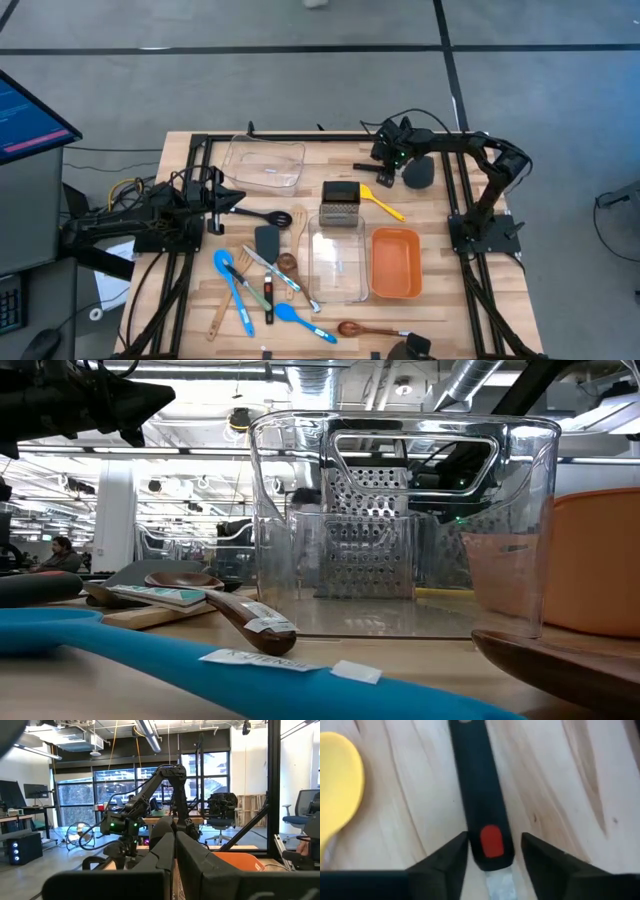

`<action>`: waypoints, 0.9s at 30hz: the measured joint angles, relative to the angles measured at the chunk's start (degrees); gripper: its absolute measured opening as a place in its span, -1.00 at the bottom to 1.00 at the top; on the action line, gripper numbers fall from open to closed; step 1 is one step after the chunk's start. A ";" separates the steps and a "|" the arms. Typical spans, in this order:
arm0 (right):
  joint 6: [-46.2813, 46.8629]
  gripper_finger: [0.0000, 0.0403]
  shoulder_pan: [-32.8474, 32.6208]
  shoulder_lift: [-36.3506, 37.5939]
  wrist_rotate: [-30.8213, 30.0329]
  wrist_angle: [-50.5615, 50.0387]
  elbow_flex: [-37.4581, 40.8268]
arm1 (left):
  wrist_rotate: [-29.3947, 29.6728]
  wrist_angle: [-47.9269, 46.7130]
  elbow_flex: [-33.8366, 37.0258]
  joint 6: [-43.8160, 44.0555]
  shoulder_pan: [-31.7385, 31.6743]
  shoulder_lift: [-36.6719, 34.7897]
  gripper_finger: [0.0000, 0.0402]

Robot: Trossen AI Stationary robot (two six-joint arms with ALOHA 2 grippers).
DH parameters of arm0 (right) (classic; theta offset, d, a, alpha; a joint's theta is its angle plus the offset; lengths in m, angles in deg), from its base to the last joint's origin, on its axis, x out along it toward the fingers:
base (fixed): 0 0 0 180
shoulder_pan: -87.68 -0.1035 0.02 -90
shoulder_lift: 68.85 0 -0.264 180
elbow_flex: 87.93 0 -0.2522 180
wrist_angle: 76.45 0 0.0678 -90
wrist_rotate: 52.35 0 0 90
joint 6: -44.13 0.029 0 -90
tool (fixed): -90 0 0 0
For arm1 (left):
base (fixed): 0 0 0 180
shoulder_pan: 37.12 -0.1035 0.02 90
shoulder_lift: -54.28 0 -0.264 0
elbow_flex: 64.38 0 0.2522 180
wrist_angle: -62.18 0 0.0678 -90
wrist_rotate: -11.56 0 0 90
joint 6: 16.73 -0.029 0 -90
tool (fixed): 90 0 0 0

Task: Pick & Place Kitchen Items
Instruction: Put the top black spatula into the bottom transparent bin

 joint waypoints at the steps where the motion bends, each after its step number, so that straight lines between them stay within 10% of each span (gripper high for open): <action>1: 0.00 -0.28 -0.02 0.02 -0.03 0.06 0.00 | 0.01 0.01 0.00 0.00 0.01 0.00 -0.96; 5: -0.29 -0.55 -0.02 0.12 -0.03 -0.08 -0.10 | -0.01 0.01 0.00 0.00 0.01 0.00 -0.96; 27: 1.99 -0.55 -0.02 0.28 0.17 -2.48 -0.41 | -0.03 0.00 0.00 0.00 0.02 0.00 -0.96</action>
